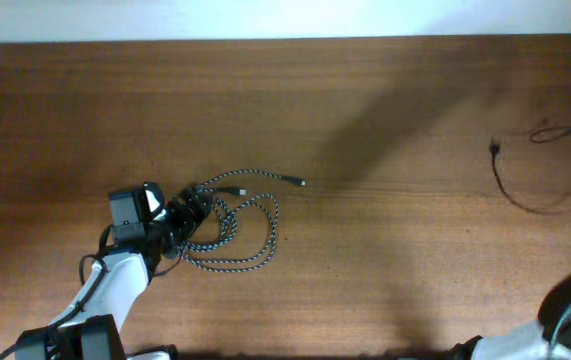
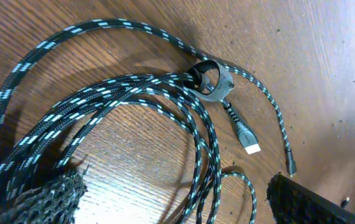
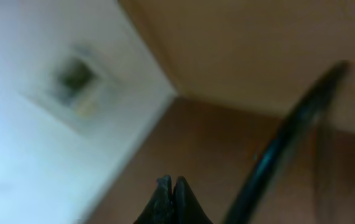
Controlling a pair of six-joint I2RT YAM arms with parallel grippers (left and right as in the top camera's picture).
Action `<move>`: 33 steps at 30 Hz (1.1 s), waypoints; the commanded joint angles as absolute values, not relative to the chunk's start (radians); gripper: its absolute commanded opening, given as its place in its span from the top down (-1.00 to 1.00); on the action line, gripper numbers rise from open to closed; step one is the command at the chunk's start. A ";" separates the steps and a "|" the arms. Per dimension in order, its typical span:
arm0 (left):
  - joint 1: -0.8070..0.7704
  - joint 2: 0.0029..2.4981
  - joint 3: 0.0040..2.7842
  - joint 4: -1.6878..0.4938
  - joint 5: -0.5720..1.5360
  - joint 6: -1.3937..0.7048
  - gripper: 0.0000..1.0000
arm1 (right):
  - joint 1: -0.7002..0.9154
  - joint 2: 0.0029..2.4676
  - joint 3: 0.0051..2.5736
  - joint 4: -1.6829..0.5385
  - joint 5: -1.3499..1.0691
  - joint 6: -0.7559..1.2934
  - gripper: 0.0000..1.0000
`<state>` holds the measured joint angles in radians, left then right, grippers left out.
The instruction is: Untangle cables
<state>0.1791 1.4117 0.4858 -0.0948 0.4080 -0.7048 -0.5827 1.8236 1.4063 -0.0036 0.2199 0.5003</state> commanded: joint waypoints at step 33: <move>0.150 0.739 0.573 -0.857 0.017 -0.535 -0.91 | -0.348 1.778 2.001 -0.704 -0.813 0.192 -0.98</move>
